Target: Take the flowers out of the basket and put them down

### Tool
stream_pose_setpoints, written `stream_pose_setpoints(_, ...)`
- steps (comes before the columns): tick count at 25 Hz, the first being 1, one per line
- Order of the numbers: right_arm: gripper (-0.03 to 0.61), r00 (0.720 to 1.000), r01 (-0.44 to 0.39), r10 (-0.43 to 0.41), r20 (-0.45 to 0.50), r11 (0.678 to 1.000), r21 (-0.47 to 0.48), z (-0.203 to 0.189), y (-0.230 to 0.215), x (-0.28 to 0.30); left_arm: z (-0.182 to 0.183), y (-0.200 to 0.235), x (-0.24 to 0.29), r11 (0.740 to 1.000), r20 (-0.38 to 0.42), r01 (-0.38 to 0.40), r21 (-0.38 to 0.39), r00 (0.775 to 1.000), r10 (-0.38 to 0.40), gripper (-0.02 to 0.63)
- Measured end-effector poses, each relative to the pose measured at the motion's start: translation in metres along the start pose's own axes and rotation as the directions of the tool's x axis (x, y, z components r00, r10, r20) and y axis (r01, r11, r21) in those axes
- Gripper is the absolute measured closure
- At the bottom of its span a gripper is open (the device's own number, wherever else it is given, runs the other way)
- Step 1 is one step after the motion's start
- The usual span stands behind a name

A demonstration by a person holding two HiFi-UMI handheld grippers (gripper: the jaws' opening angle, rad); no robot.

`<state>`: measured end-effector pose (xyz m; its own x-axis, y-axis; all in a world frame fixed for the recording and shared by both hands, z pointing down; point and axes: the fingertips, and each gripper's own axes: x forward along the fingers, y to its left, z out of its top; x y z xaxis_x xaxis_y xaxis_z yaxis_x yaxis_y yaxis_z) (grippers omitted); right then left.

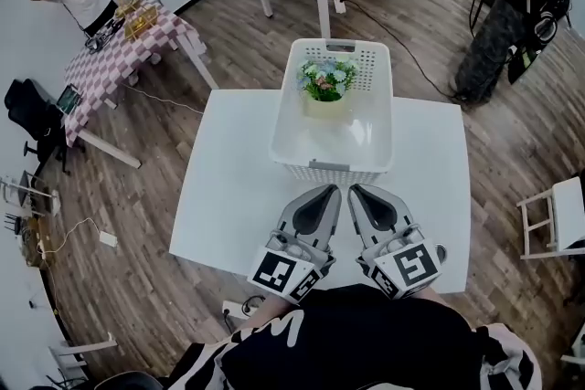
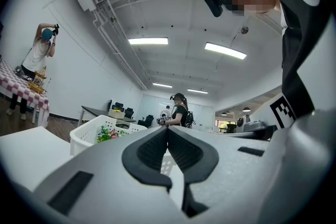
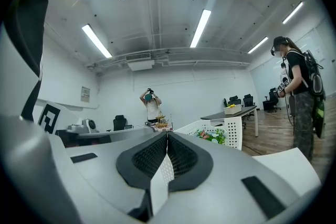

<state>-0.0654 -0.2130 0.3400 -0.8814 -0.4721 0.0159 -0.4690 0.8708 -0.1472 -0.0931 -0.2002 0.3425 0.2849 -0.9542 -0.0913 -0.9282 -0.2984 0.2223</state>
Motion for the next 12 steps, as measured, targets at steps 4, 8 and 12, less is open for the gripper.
stream_pose_setpoints(4, 0.560, 1.000, -0.004, 0.005, 0.003, 1.000, -0.015, 0.004, -0.001, 0.009, -0.001, 0.010, 0.002, 1.000, 0.006, -0.009, -0.008, 1.000, 0.009, 0.608)
stream_pose_setpoints(8, 0.560, 1.000, -0.009, 0.009, 0.007, 0.998, -0.064, 0.011, -0.004, 0.016, -0.004, 0.015, 0.003, 1.000, 0.011, -0.011, -0.019, 1.000, 0.011, 0.609)
stream_pose_setpoints(12, 0.560, 1.000, -0.015, 0.017, 0.019, 0.992, -0.126, 0.026, -0.006, 0.022, -0.003, 0.018, 0.001, 0.999, 0.018, -0.017, -0.037, 1.000, 0.018, 0.609)
